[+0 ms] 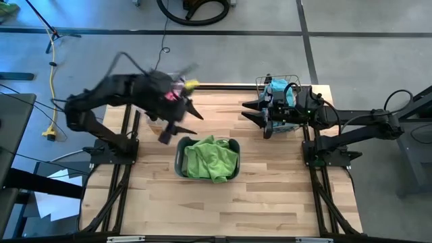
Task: Sort microfiber towel by color & place in baskets
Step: Return to Home Position
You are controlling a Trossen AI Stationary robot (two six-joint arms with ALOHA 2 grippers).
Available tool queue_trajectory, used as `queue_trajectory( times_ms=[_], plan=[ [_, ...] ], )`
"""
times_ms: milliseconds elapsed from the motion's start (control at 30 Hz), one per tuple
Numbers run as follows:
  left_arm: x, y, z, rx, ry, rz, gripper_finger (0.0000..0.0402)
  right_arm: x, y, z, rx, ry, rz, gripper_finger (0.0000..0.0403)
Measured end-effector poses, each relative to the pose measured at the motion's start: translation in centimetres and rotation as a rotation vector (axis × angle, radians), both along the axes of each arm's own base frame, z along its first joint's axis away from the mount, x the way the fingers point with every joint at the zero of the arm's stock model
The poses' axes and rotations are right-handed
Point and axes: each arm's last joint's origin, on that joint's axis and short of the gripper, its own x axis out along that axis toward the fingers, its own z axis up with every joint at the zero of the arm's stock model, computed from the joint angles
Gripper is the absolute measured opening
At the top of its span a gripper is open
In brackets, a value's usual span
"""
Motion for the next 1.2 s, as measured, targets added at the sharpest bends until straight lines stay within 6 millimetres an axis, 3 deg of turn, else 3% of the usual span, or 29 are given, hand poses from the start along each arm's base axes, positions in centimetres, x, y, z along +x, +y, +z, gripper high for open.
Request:
queue_trajectory(
  times_ms=[133, 267, 367, 600, 833, 1000, 1200],
  plan=[
    [-1.9, 0.6, 2.6, -0.166, -0.196, -0.031, 0.022, 0.0, 0.0, 0.0, 0.0, 0.001, 0.0, 0.0168],
    [-2.4, 0.8, 2.8, -0.291, -0.34, -0.052, 0.022, 0.0, 0.0, 0.0, 0.0, 0.001, 0.0, 0.0168],
    [-2.1, 0.7, 1.3, -0.359, -0.42, -0.056, 0.022, 0.0, 0.0, 0.0, 0.001, 0.002, 0.0, 0.0168],
    [-1.5, 0.9, -5.0, -0.548, -0.589, 0.118, 0.022, 0.0, 0.0, -0.1, 0.001, 0.01, 0.0, 0.0168],
    [-2.5, 1.8, -9.3, -0.517, -0.696, 0.394, 0.022, 0.0, 0.0, 0.0, 0.006, -0.003, 0.001, 0.0168],
    [-3.0, 2.3, -10.3, -0.507, -0.691, 0.427, 0.022, 0.1, 0.1, 0.6, 0.051, -0.073, 0.021, 0.0168],
    [-3.2, 2.2, -9.6, -0.514, -0.734, 0.337, 0.022, 0.0, 0.2, 1.0, -0.031, -0.108, 0.053, 0.0168]
  ],
)
